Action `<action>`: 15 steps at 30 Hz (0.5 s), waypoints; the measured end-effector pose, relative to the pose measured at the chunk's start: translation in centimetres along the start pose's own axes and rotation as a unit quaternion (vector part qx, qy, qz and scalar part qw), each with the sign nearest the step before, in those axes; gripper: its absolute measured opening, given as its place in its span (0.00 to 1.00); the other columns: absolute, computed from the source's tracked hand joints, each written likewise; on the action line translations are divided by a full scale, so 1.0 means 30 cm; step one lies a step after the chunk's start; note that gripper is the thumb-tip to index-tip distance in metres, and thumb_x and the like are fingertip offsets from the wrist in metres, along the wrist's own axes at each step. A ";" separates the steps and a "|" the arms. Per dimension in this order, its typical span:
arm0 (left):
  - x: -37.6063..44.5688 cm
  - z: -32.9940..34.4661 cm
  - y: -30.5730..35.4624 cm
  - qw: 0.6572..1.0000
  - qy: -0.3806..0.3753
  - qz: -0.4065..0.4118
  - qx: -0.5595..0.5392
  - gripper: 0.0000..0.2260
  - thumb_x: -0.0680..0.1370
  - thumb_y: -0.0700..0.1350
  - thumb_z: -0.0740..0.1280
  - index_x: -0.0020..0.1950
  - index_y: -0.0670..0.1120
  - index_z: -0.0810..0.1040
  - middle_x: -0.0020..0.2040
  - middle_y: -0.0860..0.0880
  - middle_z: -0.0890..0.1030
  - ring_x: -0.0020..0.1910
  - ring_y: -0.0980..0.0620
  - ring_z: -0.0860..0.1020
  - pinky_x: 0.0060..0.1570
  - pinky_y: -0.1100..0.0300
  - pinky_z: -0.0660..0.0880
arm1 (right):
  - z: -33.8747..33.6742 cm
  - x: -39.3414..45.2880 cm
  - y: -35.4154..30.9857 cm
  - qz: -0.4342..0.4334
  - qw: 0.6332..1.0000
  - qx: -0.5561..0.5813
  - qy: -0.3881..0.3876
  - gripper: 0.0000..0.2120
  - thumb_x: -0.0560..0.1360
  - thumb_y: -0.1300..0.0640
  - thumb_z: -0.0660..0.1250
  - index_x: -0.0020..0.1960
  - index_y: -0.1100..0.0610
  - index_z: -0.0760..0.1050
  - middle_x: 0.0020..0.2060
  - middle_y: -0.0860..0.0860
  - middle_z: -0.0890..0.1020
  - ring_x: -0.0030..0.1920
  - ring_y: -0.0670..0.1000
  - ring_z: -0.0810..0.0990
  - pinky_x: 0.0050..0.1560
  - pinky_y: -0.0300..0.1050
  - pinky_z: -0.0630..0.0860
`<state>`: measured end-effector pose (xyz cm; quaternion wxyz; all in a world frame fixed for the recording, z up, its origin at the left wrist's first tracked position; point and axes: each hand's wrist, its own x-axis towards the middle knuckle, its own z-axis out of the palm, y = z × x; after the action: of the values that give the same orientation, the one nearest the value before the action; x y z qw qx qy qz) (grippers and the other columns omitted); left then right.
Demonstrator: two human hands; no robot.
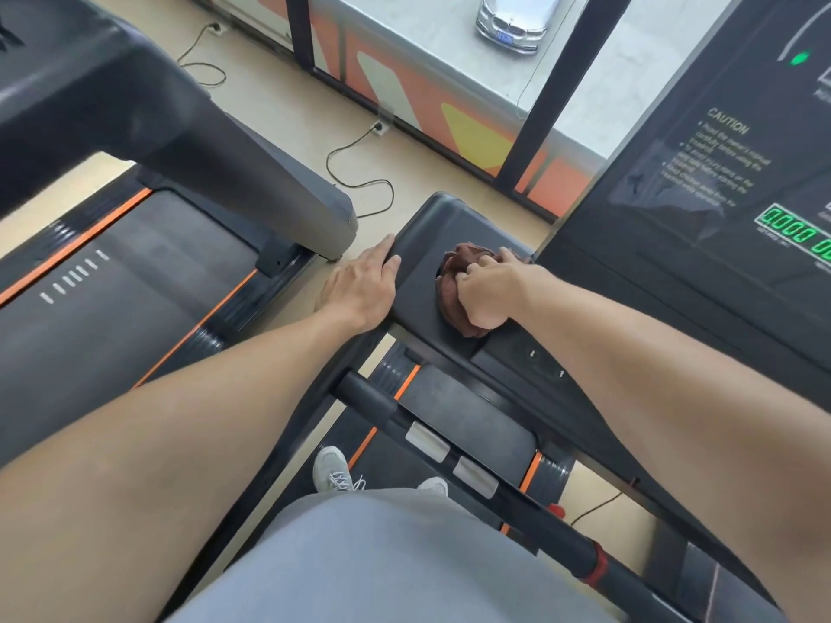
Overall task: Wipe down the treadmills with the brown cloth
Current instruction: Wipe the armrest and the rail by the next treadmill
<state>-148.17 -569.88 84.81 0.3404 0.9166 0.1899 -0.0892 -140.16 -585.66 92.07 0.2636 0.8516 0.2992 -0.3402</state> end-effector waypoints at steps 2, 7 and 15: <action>0.005 0.005 -0.009 1.000 0.001 -0.004 -0.011 0.23 0.86 0.57 0.47 0.82 0.58 0.55 0.81 0.54 0.62 0.77 0.44 0.65 0.74 0.48 0.60 | 0.029 0.003 -0.015 -0.006 1.000 -0.014 0.025 0.29 0.82 0.56 0.60 0.80 0.62 0.58 0.77 0.62 0.64 0.79 0.65 0.58 0.80 0.65 0.48; 0.011 0.005 -0.009 1.000 0.003 -0.006 -0.028 0.23 0.86 0.56 0.48 0.82 0.57 0.58 0.80 0.53 0.65 0.76 0.44 0.67 0.72 0.49 0.62 | -0.016 -0.026 -0.042 0.001 0.993 0.113 0.046 0.10 0.79 0.59 0.58 0.48 0.61 0.77 0.59 0.59 0.79 0.65 0.62 0.76 0.71 0.54 0.69; 0.031 -0.013 -0.032 0.994 -0.021 -0.025 -0.104 0.26 0.85 0.62 0.42 0.80 0.59 0.63 0.79 0.53 0.68 0.76 0.44 0.67 0.73 0.49 0.60 | 0.242 -0.106 -0.255 0.062 0.947 0.177 0.260 0.41 0.78 0.42 0.64 0.84 0.52 0.48 0.82 0.57 0.57 0.76 0.61 0.63 0.73 0.58 0.60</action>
<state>-147.72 -568.68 84.27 0.4359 0.8689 0.2139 -0.0967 -150.35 -586.23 87.96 0.0426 0.9603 0.2392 -0.1372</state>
